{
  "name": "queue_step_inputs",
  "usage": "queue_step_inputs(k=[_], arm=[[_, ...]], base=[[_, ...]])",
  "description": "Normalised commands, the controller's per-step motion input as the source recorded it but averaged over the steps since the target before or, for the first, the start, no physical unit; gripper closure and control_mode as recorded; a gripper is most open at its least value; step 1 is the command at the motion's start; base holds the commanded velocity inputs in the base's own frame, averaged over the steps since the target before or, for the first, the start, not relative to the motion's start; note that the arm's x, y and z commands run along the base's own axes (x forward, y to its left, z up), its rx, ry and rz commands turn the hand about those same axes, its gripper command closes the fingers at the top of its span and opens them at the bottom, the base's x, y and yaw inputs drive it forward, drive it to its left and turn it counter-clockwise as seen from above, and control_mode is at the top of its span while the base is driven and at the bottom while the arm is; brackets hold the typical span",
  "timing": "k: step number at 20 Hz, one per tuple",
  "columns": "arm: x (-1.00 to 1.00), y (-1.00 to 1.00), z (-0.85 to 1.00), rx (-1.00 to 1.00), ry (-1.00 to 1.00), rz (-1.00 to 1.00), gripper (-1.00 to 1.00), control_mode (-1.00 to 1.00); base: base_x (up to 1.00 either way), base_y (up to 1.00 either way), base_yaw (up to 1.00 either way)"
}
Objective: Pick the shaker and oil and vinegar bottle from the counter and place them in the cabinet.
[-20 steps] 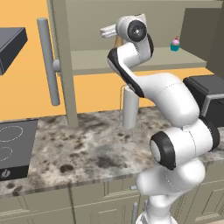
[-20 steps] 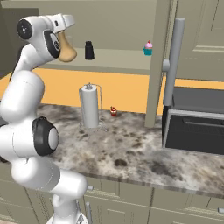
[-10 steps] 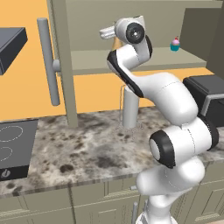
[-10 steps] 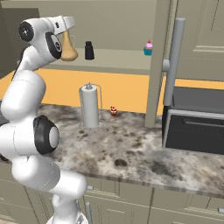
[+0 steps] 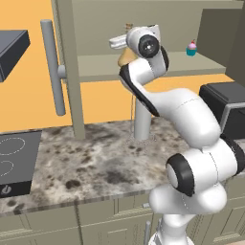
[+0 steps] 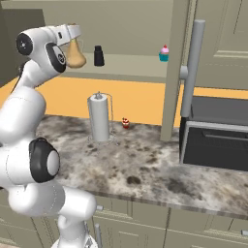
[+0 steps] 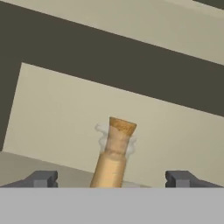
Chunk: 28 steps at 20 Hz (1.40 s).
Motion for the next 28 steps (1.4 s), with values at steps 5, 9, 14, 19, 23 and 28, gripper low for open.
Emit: queue_step_inputs(k=[5,9,14,19,23,28], arm=[[-1.00,-0.12,-0.63,0.00,-0.11,0.00,-1.00,-1.00],[-1.00,-0.25,-0.92,0.00,-0.04,0.00,-1.00,-1.00],[-1.00,-0.26,-1.00,-0.06,0.00,0.00,-1.00,-1.00],[-1.00,-0.16,-1.00,-0.14,0.02,0.00,-1.00,-1.00],[-1.00,-0.15,-1.00,-0.08,0.00,0.00,-1.00,-1.00],[-0.24,-0.06,-0.07,0.02,-0.01,0.00,-1.00,-1.00]], base=[[0.00,0.00,0.00],[0.00,0.00,0.00],[0.00,0.00,0.00],[0.00,0.00,0.00],[0.00,0.00,0.00],[0.00,0.00,0.00]])
